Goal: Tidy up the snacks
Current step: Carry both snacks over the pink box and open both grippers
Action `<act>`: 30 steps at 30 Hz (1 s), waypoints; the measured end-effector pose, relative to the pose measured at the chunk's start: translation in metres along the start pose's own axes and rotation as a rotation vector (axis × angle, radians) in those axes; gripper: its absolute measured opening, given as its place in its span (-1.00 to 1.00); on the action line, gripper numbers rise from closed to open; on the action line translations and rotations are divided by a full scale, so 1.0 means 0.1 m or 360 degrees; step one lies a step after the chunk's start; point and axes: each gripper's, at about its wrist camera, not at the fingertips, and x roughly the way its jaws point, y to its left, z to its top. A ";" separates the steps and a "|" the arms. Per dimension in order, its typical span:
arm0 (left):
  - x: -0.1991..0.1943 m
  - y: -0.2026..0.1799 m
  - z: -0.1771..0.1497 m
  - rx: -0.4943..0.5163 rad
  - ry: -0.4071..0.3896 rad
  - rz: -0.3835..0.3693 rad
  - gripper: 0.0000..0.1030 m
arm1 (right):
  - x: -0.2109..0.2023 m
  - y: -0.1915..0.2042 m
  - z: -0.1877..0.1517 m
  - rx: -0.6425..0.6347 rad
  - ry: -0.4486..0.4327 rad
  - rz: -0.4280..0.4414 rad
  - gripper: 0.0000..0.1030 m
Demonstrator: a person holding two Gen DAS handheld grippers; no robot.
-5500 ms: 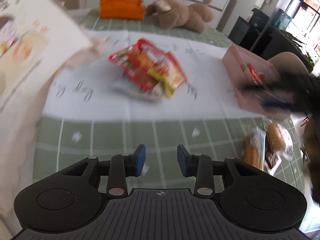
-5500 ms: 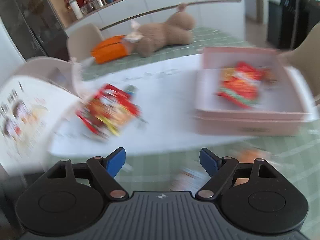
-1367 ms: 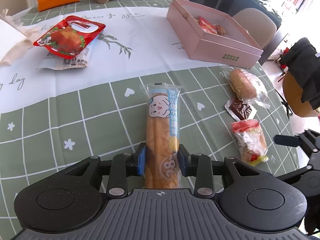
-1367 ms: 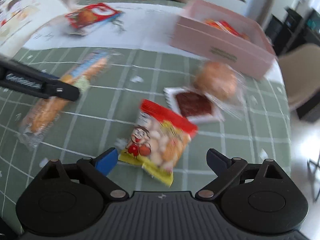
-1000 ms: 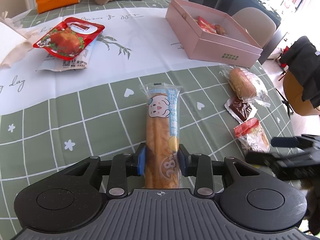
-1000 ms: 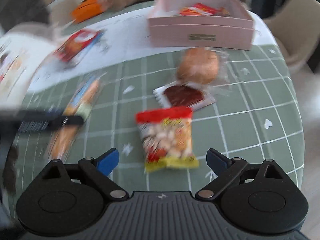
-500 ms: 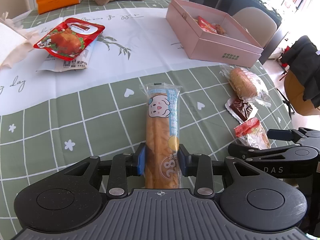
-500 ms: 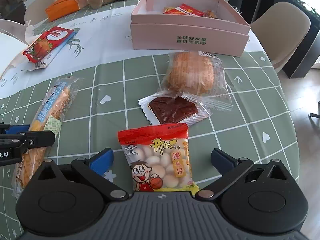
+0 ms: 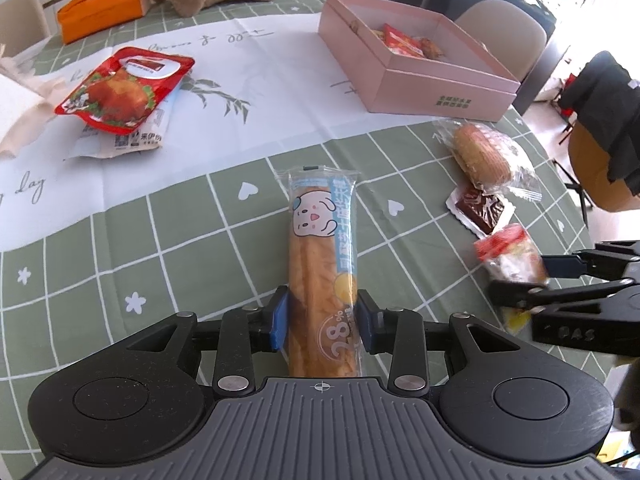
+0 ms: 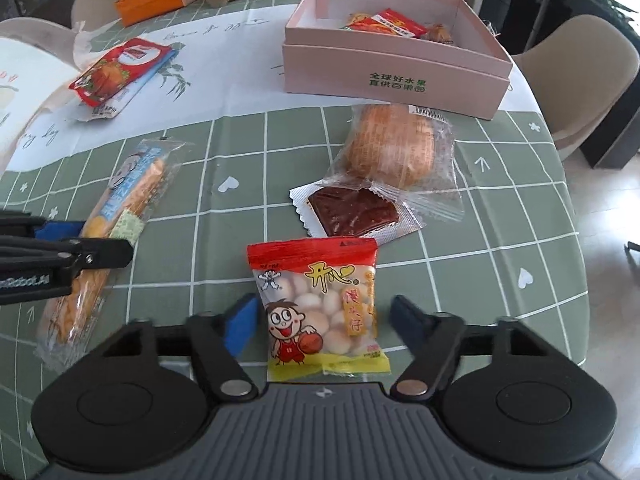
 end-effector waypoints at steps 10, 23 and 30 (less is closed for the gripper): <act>-0.19 -0.11 0.17 -0.0025 0.0054 -0.0154 -0.32 | -0.65 -0.80 0.12 0.0124 -0.0196 -0.0041 -0.06; -1.23 -0.87 2.47 0.0148 -0.0538 -0.0402 -0.31 | -1.69 -1.75 1.70 0.0164 -0.0691 0.0187 -0.05; -0.07 -0.53 2.86 -0.0187 -0.0232 -0.0424 -0.29 | -1.02 -1.71 2.48 0.0106 -0.0528 0.0279 0.51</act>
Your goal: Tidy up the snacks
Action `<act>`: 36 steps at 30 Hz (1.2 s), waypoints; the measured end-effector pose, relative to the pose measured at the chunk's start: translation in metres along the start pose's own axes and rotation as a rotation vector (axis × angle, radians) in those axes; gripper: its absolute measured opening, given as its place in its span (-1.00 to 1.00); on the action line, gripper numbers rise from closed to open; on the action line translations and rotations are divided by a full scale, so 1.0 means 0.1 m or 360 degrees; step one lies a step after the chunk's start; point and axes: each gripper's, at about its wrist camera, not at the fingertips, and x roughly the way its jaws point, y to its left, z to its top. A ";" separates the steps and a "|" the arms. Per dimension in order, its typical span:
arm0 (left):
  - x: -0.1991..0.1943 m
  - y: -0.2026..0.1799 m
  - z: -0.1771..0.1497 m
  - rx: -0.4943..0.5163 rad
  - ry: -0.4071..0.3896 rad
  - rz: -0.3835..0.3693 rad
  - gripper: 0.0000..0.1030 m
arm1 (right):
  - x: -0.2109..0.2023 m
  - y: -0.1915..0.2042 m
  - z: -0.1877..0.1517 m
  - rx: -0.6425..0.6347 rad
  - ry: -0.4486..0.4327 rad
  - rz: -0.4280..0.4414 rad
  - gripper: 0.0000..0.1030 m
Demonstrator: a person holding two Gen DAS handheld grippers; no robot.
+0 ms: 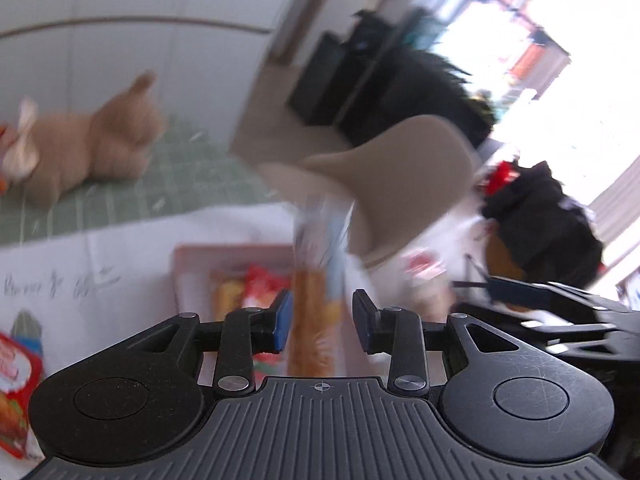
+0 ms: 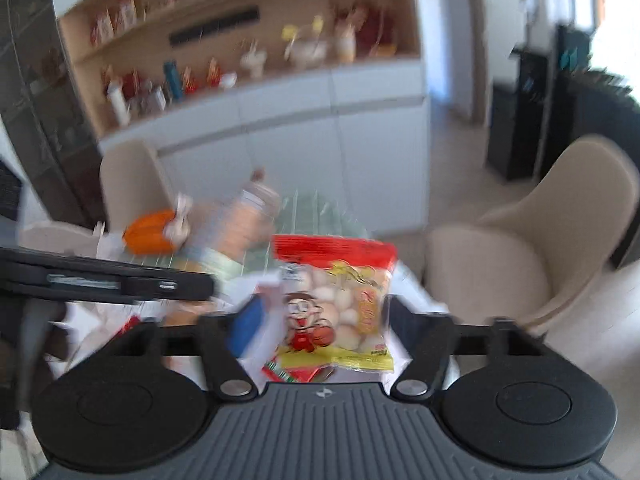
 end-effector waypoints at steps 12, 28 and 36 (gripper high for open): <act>-0.54 1.78 -0.62 -0.0082 -0.0095 0.0720 -0.29 | 0.33 -0.07 -1.11 0.0115 0.0336 -0.0048 0.51; -0.34 2.09 -1.34 -0.0356 -0.0103 0.0448 -0.28 | 0.43 0.82 -1.89 0.0134 0.0518 -0.0019 0.51; -0.48 1.67 -1.96 -0.0449 -0.0005 0.0122 -0.29 | 0.65 1.38 -1.96 0.0106 0.0553 0.0149 0.51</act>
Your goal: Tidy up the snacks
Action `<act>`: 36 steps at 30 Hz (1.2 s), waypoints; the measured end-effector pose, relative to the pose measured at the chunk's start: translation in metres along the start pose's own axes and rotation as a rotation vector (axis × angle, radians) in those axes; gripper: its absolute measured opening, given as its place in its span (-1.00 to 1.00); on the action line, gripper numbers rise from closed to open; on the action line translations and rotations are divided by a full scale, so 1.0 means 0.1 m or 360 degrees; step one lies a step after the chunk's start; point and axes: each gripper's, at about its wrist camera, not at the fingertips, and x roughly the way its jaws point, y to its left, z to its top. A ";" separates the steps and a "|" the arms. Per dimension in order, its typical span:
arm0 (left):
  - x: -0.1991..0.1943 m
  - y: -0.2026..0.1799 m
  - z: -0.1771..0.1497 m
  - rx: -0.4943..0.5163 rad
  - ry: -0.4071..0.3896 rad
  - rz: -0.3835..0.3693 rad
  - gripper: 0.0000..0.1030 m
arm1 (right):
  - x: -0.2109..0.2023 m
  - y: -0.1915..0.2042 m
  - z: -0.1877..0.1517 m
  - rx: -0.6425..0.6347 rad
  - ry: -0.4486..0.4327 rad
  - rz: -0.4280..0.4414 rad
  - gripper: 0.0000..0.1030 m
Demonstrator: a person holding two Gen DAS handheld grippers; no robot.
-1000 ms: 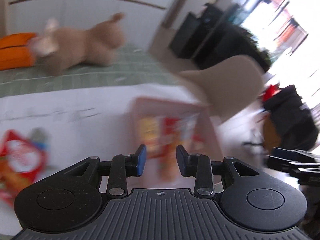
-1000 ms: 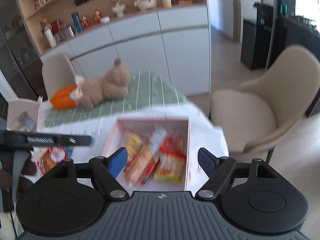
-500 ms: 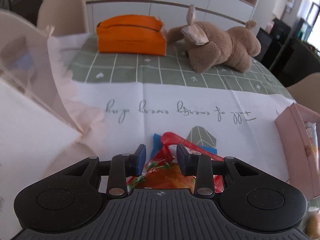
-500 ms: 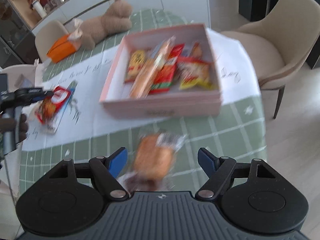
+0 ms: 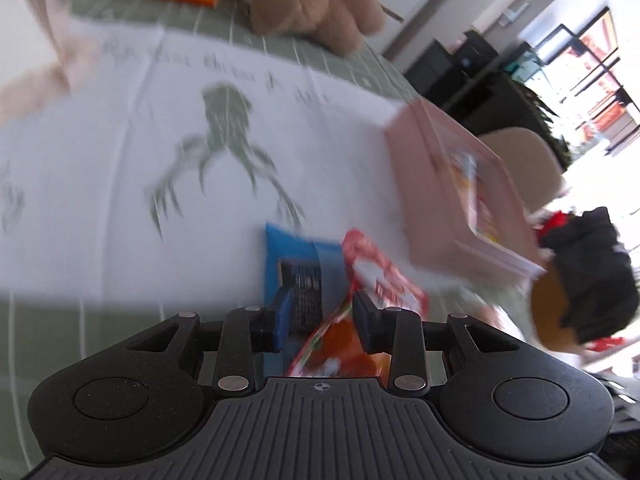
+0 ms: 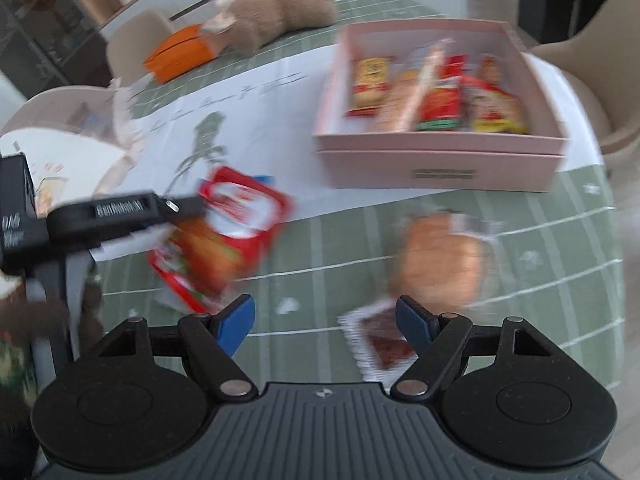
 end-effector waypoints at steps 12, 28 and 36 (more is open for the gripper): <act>-0.80 -0.01 -0.32 0.0102 -0.0195 0.0281 -0.28 | 0.79 0.45 0.40 0.0288 0.0034 -0.0127 0.66; -0.52 -0.21 -0.49 0.0253 0.0018 0.0041 -0.28 | 0.18 0.36 -0.57 -0.0165 0.0061 -0.0179 -0.01; 0.10 -0.79 -0.66 0.0426 0.0259 -0.0046 -0.21 | -0.38 -0.04 -0.82 -0.0115 -0.0148 -0.0240 0.45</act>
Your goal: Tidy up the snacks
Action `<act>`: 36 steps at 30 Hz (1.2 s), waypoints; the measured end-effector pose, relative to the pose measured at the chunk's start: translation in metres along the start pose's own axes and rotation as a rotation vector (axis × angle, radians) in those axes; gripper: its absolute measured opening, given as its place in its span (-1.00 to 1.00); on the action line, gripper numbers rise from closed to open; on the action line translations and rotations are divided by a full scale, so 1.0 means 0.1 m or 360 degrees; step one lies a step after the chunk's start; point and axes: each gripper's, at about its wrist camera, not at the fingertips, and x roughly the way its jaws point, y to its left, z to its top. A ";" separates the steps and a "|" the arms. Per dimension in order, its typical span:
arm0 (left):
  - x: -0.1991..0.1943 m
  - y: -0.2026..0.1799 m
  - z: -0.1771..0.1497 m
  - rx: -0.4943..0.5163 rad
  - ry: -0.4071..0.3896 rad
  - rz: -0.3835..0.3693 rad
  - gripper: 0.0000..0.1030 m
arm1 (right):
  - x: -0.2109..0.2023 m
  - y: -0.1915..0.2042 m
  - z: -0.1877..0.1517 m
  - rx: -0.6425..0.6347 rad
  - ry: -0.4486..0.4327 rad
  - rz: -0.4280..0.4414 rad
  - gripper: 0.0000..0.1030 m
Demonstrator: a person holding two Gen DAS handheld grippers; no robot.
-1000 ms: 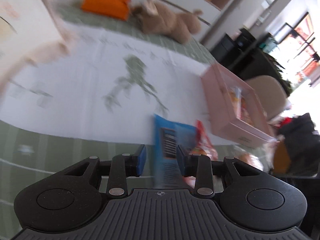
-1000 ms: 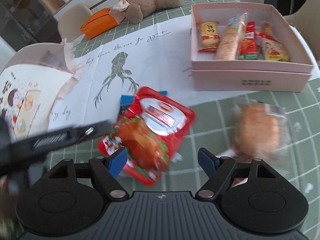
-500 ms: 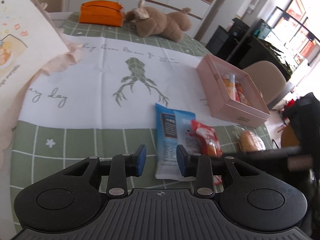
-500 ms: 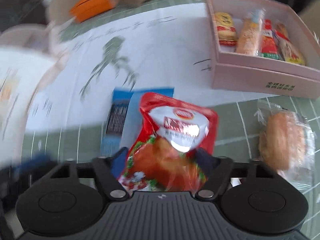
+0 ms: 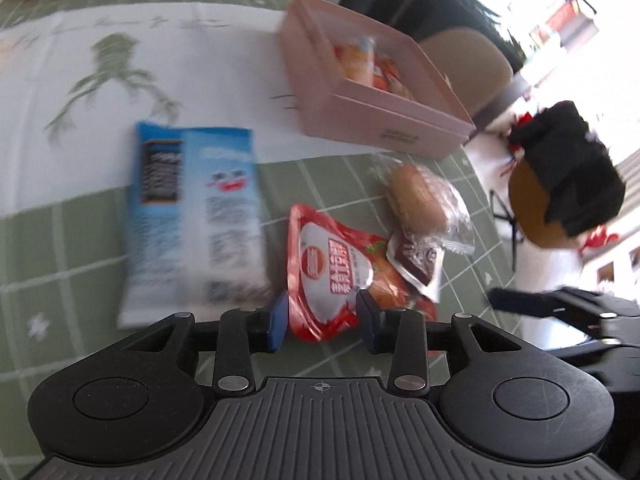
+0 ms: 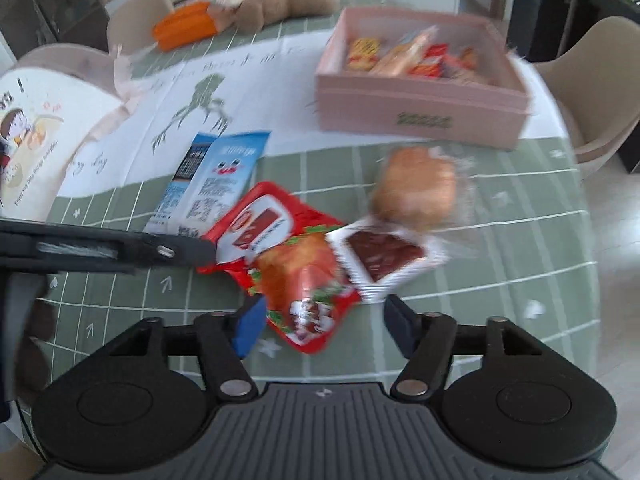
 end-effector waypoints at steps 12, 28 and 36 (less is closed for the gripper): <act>0.25 -0.81 0.53 0.0088 -0.0203 -0.0025 -0.07 | -0.09 -0.72 -0.29 0.0190 -0.0052 -0.0222 0.49; 0.17 -0.67 -0.06 0.0122 0.0048 0.0074 -0.08 | 0.41 -1.26 -0.06 0.0140 -0.0174 -0.0251 0.34; -0.01 -0.35 -0.39 -0.0028 0.0052 0.0101 -0.08 | 0.25 -0.86 -0.26 -0.0066 -0.0028 -0.0195 -0.01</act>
